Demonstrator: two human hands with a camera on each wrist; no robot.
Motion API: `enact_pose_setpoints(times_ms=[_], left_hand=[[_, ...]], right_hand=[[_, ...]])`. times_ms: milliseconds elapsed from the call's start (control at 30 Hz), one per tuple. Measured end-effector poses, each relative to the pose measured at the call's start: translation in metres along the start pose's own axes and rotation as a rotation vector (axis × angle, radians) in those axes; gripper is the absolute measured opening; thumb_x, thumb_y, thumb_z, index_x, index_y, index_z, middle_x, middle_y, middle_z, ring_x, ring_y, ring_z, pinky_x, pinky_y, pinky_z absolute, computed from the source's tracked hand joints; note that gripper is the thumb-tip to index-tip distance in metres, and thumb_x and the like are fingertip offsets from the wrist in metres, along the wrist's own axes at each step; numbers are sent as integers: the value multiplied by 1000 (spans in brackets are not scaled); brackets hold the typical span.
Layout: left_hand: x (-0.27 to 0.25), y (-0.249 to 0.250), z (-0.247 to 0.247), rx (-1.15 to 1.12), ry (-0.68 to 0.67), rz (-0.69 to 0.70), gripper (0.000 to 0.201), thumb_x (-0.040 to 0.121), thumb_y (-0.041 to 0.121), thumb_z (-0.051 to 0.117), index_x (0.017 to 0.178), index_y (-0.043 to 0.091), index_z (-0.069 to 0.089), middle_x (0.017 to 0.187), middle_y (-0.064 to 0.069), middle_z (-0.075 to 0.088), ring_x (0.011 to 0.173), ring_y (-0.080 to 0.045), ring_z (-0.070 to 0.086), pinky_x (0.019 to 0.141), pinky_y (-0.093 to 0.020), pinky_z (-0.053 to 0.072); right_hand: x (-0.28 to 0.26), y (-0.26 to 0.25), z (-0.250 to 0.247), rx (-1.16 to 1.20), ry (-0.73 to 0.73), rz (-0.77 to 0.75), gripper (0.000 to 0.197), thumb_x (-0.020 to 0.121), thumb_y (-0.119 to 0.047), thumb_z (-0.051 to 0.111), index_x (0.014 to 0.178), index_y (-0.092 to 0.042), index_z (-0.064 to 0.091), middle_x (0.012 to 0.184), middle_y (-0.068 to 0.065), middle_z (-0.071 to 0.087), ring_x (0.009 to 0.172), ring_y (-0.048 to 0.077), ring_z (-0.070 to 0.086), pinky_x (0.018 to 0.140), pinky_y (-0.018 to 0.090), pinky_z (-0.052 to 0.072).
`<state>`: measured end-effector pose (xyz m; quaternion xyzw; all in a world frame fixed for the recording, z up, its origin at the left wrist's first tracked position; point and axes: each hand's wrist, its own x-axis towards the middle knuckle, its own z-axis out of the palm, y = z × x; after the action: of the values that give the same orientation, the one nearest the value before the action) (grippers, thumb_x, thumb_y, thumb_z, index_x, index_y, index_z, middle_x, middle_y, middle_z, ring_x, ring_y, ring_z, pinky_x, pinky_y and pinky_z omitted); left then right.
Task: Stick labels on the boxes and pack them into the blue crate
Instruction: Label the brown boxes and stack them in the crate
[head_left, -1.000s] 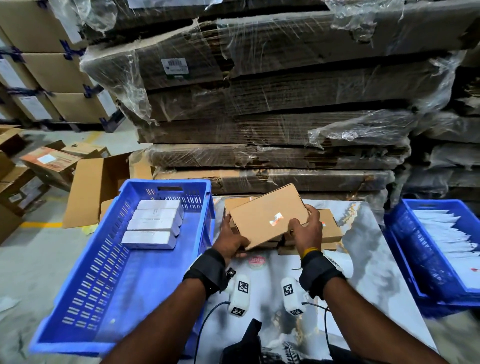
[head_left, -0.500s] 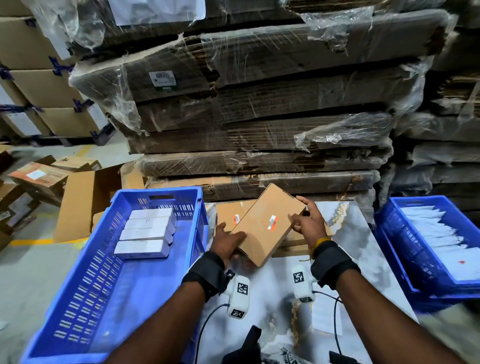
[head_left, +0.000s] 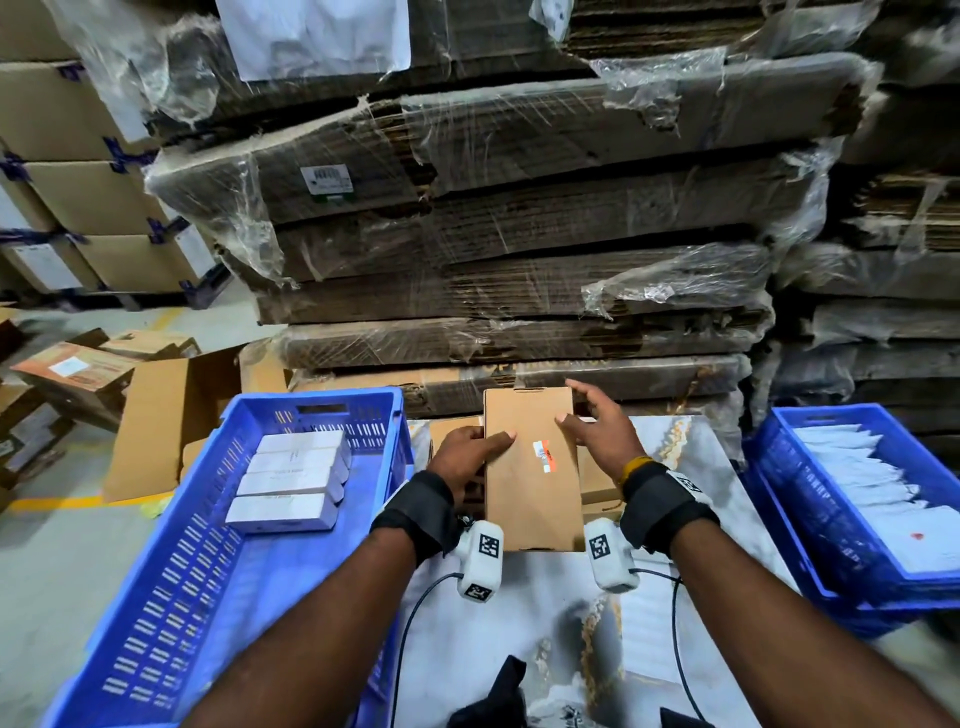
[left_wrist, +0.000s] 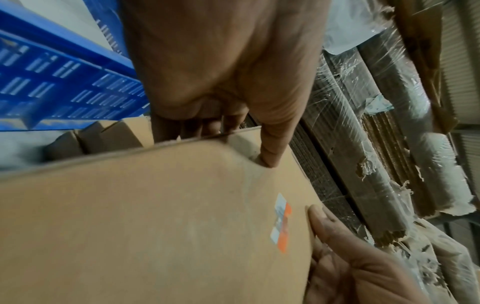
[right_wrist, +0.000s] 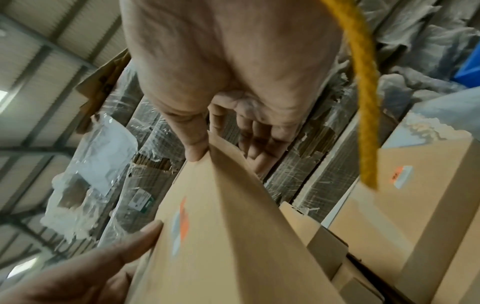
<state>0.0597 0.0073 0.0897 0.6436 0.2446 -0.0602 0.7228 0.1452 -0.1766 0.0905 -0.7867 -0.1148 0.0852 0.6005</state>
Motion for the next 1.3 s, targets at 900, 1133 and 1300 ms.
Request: enact_pose_setpoints(times_ms=[900, 1133, 1300], left_hand=[[5, -8, 7, -270, 114, 193, 41, 85, 22, 74, 118, 14, 51, 106, -5, 73, 86, -22, 69, 82, -48, 54], [4, -14, 10, -270, 133, 177, 35, 87, 19, 72, 115, 12, 52, 107, -6, 72, 87, -20, 69, 62, -31, 55], [7, -17, 11, -284, 131, 155, 39, 86, 18, 73, 116, 11, 50, 110, -10, 71, 91, -25, 69, 63, -32, 54]], right_hand=[[-29, -25, 25, -745, 179, -239, 25, 93, -35, 60, 118, -34, 62, 109, -4, 62, 99, 18, 59, 75, 26, 46], [-31, -21, 31, -791, 191, -187, 21, 94, -39, 58, 114, -36, 63, 111, -5, 64, 99, 18, 61, 73, 25, 43], [-31, -18, 32, -773, 191, -168, 18, 94, -38, 59, 111, -36, 64, 112, -7, 64, 99, 19, 62, 78, 30, 49]])
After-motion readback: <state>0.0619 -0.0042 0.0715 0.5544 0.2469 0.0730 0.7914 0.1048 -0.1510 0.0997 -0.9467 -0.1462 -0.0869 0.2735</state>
